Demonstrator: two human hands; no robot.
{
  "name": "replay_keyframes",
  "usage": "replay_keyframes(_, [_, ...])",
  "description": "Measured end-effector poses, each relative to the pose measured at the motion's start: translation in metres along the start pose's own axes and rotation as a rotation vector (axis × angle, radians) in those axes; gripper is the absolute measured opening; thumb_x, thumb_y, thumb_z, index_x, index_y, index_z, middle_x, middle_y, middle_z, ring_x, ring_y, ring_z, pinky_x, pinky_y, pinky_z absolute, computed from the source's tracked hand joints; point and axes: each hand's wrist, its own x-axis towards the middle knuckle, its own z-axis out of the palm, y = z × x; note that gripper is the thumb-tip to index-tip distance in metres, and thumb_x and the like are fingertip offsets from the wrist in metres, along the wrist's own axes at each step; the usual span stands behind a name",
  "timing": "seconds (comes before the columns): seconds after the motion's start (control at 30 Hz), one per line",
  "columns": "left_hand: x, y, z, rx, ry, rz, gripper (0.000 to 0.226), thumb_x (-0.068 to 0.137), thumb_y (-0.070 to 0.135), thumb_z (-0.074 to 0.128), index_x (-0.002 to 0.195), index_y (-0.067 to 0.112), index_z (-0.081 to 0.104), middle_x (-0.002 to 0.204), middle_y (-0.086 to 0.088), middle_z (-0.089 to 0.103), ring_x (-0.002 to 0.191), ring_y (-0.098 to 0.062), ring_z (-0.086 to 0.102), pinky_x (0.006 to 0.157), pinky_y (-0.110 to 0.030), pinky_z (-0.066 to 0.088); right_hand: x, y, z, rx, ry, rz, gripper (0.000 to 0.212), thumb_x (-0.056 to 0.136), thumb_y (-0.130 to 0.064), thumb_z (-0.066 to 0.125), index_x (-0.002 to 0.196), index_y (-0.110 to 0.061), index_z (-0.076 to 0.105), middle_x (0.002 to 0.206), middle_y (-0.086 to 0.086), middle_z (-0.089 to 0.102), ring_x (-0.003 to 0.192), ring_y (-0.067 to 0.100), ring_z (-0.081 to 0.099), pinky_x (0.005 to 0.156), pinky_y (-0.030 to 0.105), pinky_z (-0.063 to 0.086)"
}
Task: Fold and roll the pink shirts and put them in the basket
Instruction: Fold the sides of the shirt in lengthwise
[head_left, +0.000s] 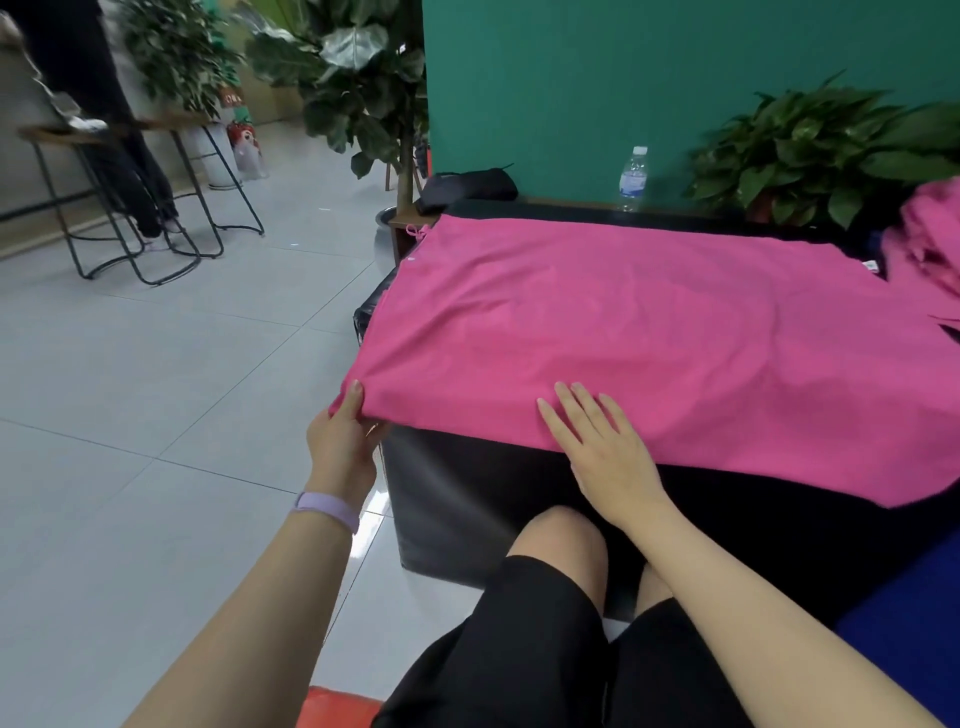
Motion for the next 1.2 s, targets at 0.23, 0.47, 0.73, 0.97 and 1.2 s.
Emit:
replay_keyframes(0.23, [0.007, 0.009, -0.022, 0.107, -0.095, 0.099, 0.018, 0.105, 0.018, 0.05, 0.107, 0.007, 0.065, 0.104, -0.013, 0.066, 0.081, -0.022, 0.068, 0.068, -0.028, 0.06, 0.016, -0.028, -0.005, 0.149, -0.024, 0.146, 0.091, 0.068, 0.003, 0.047, 0.157, -0.008, 0.03, 0.16, 0.016, 0.036, 0.147, 0.032, 0.036, 0.118, 0.05, 0.034])
replay_keyframes(0.47, [-0.03, -0.034, 0.034, -0.277, -0.235, -0.29, 0.054, 0.083, 0.035, 0.08, 0.131, 0.02, 0.059, 0.123, -0.007, 0.071, 0.109, -0.023, 0.07, 0.087, -0.038, 0.059, 0.018, -0.035, -0.016, 0.232, 0.006, 0.059, 0.084, 0.065, 0.006, 0.047, 0.149, -0.003, 0.045, 0.149, 0.014, 0.052, 0.137, 0.032, 0.05, 0.11, 0.047, 0.044])
replay_keyframes(0.73, [-0.037, -0.043, 0.068, -0.094, -0.25, -0.185, 0.043, 0.09, 0.026, 0.074, 0.129, 0.015, 0.061, 0.119, -0.004, 0.073, 0.104, -0.024, 0.072, 0.073, -0.036, 0.06, 0.023, -0.032, -0.015, 0.168, -0.026, 0.126, 0.079, 0.084, -0.003, 0.045, 0.16, -0.01, 0.025, 0.161, 0.016, 0.034, 0.147, 0.032, 0.036, 0.116, 0.046, 0.036])
replay_keyframes(0.97, [-0.016, -0.029, 0.034, -0.094, 0.09, -0.13, 0.023, 0.095, 0.035, 0.064, 0.11, 0.019, 0.059, 0.072, 0.003, 0.065, 0.052, -0.011, 0.063, 0.05, -0.025, 0.052, -0.035, 0.021, -0.003, 0.123, -0.093, 0.131, 0.087, 0.071, 0.006, 0.045, 0.156, -0.006, 0.034, 0.156, 0.018, 0.041, 0.144, 0.034, 0.041, 0.117, 0.047, 0.036])
replay_keyframes(1.2, [-0.023, -0.02, 0.034, -0.224, 0.059, -0.146, 0.022, 0.099, 0.039, 0.052, 0.098, 0.018, 0.06, 0.065, 0.004, 0.06, 0.049, -0.011, 0.057, 0.048, -0.021, 0.048, -0.053, 0.044, -0.019, 0.231, 0.015, 0.254, 0.078, 0.064, 0.016, 0.063, 0.141, 0.005, 0.051, 0.13, 0.023, 0.062, 0.117, 0.04, 0.062, 0.099, 0.052, 0.048])
